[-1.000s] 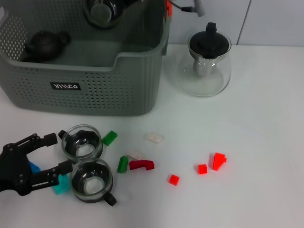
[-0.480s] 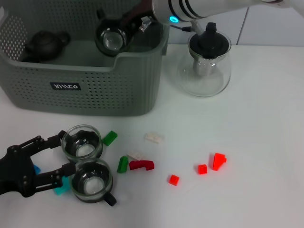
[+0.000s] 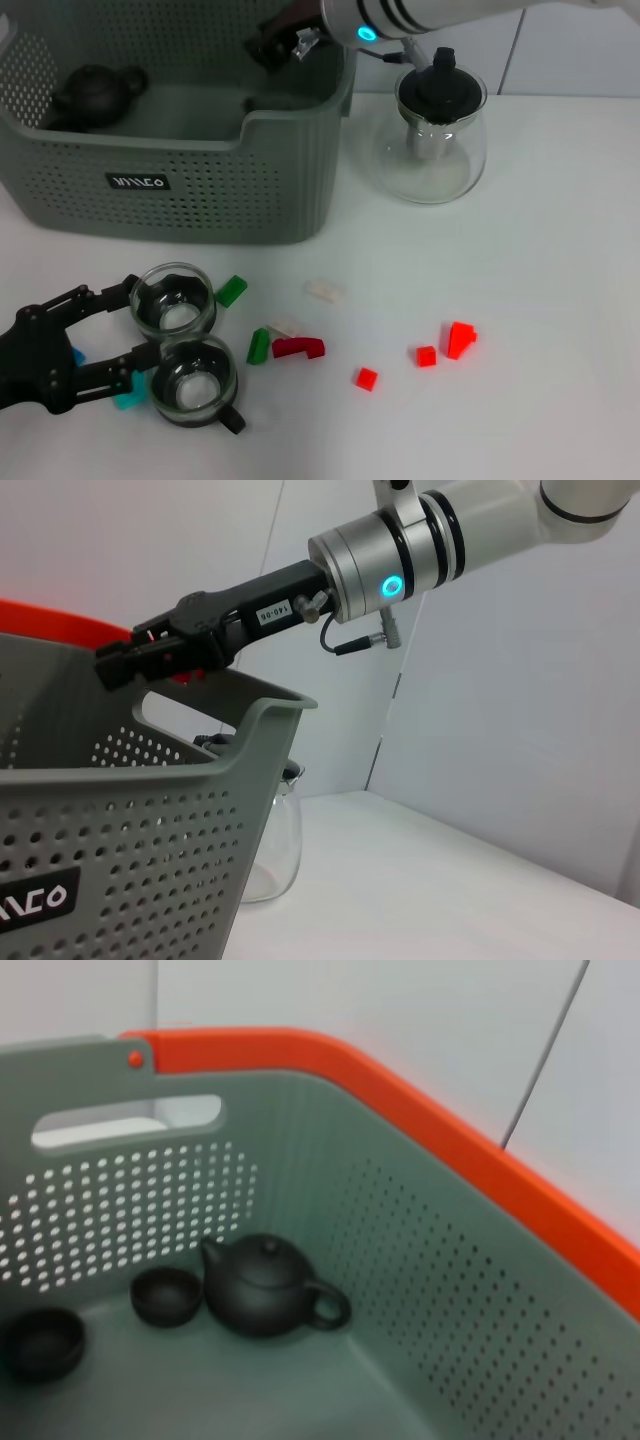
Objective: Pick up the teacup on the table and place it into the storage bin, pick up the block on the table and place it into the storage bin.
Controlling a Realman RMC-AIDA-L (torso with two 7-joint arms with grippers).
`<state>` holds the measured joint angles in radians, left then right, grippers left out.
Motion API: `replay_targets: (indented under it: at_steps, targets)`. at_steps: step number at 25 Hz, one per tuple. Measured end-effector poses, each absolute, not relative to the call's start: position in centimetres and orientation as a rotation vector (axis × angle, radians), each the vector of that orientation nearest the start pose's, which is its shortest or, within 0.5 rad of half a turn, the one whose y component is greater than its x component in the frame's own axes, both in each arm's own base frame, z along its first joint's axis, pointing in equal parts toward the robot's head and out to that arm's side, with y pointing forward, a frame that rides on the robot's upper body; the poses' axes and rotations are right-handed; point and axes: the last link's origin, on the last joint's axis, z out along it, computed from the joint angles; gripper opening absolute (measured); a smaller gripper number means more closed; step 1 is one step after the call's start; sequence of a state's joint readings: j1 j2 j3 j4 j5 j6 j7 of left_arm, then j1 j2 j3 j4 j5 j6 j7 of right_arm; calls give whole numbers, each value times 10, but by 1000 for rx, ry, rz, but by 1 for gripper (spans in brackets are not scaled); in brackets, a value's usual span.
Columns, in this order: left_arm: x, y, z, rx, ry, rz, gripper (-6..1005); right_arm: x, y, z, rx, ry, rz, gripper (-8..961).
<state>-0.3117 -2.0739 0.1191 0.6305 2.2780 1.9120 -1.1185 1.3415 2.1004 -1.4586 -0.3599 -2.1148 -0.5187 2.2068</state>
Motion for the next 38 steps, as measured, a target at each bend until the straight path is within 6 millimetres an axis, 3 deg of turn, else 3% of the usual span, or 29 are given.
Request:
replay_targets:
  at_steps: [4,9,13,16,18,19,20,23,28,31,38]
  targets:
    - [-338,220,40,-2501,-707,-900,904,15,485,-82,-2477,369,218,214]
    - [-338,221,40,-2490,-705,-904,904,18,472,-29,-2375,399,583,431]
    - [-338,222,40,-2489,-702,-905,905,49,434,10,-2377,369,918,612]
    - [-338,223,42,-2491,-696,-903,904,84,399,34,-2412,289,1135,741]
    - [-338,224,43,-2491,-692,-899,904,110,376,48,-2428,240,1216,742]
    - [-338,224,44,-2491,-690,-897,904,139,352,56,-2480,198,1213,743]
    - [-338,224,45,-2492,-688,-895,904,139,352,56,-2480,198,1213,744]
    - [-338,226,47,-2496,-690,-894,905,186,321,51,-2616,251,1030,744]
    - [-335,231,55,-2544,-775,-869,904,244,298,39,-2734,511,672,741]
    - [-330,233,64,-2632,-840,-787,904,261,296,39,-2733,631,563,739]
    - [-311,266,88,-2632,-1202,-384,905,262,292,36,-2792,647,519,736]
